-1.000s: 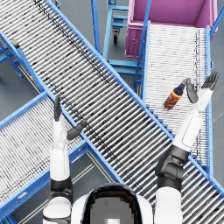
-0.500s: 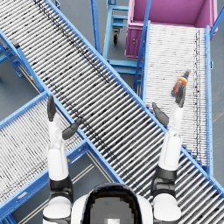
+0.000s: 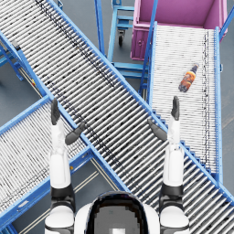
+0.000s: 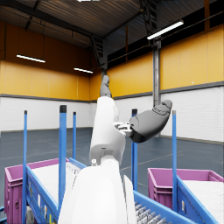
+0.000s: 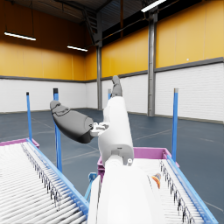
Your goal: Pick up the oil and place it on the left assembly line, put the cola on the right, and keep Sprite still
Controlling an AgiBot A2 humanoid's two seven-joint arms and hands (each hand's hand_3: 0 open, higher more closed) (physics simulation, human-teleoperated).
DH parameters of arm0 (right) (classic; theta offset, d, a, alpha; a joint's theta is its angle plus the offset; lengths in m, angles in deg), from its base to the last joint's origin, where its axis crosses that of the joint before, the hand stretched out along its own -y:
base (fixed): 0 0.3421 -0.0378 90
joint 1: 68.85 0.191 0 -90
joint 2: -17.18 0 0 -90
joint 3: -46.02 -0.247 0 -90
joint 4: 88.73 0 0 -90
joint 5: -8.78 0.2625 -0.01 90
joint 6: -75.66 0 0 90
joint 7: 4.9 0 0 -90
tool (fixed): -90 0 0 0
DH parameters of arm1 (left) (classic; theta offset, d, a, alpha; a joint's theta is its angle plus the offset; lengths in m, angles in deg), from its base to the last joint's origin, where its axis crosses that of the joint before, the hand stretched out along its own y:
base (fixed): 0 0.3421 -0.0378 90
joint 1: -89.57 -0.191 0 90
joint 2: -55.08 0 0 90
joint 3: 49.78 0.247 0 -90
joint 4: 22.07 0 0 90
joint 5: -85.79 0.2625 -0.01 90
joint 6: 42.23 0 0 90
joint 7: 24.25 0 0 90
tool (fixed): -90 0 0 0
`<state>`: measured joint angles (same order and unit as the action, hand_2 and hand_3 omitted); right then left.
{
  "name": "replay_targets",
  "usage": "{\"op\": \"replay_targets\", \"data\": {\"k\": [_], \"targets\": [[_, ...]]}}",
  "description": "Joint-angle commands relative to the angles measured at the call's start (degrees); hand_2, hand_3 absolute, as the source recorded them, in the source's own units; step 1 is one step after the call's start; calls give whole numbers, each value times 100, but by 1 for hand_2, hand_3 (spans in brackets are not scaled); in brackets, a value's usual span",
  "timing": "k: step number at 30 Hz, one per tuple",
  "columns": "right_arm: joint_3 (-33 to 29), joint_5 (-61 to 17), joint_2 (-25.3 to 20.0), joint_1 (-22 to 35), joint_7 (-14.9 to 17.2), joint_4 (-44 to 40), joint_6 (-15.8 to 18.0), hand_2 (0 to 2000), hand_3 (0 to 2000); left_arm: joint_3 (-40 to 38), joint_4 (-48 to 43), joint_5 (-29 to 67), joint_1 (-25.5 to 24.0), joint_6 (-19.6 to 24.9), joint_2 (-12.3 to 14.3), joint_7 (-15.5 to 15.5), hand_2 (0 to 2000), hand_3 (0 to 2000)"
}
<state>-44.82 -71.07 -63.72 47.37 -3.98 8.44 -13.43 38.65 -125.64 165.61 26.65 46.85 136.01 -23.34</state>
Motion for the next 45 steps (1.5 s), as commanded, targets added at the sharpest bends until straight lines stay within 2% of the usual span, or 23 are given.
{"op": "replay_targets", "data": {"k": [1,19,45], "targets": [[55,101,53,-45,22,24,22,0,0,59,3,-101,-50,-22,-53,22,0,0],[1167,2123,1110,-911,458,540,452,0,0,1236,62,-2120,-992,-457,-1113,456,0,0],[1242,2256,1176,-965,486,574,481,0,0,1316,66,-2253,-1050,-486,-1179,485,0,0]]}}
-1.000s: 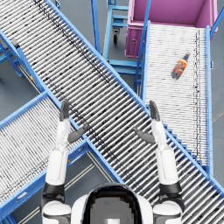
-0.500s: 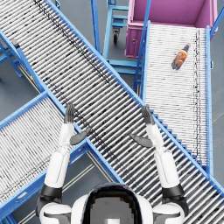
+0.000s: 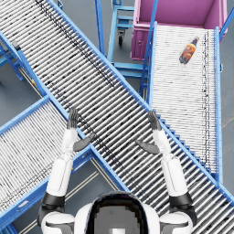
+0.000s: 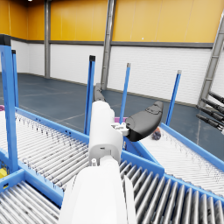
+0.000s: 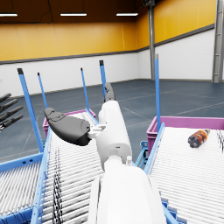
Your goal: Pick up the oil and place it on the left assembly line, put the cola on the right, and keep Sprite still
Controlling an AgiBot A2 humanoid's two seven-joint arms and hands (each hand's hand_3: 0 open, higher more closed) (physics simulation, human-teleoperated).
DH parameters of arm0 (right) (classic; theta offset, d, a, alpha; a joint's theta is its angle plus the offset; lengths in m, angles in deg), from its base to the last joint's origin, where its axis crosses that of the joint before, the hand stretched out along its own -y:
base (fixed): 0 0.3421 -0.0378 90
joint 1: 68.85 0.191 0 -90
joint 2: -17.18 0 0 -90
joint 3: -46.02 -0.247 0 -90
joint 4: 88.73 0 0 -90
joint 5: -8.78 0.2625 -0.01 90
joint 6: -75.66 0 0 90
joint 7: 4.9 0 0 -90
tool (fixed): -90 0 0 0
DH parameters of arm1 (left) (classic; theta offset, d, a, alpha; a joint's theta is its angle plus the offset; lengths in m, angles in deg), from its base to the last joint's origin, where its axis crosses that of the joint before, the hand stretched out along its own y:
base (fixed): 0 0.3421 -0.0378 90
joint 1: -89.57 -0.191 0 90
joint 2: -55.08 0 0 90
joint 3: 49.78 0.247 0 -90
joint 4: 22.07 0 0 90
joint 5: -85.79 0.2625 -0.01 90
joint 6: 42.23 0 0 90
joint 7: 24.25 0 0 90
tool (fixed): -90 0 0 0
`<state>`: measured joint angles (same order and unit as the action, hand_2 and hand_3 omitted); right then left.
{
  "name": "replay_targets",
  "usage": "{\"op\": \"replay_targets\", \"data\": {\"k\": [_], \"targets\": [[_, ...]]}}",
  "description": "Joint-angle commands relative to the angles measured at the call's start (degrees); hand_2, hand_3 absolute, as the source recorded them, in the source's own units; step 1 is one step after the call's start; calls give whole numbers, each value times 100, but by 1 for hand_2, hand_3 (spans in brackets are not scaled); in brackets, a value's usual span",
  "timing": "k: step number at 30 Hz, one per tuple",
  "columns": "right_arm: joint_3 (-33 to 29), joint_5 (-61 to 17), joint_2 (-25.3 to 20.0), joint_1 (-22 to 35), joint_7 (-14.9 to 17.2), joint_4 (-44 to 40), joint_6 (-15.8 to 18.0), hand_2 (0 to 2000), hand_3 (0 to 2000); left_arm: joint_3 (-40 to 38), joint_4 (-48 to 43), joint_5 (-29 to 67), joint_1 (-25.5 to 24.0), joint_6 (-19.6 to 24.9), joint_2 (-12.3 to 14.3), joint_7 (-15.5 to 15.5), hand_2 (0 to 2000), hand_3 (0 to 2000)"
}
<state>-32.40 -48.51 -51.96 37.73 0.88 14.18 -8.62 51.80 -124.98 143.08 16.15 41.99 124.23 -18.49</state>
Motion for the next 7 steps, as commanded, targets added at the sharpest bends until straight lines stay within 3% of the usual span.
{"op": "replay_targets", "data": {"k": [1,7], "targets": [[0,0,0,0,0,0,0,0,0,0,0,0,0,0,0,0,0,0],[0,0,0,0,0,0,0,0,0,0,0,0,0,0,0,0,0,0]]}}
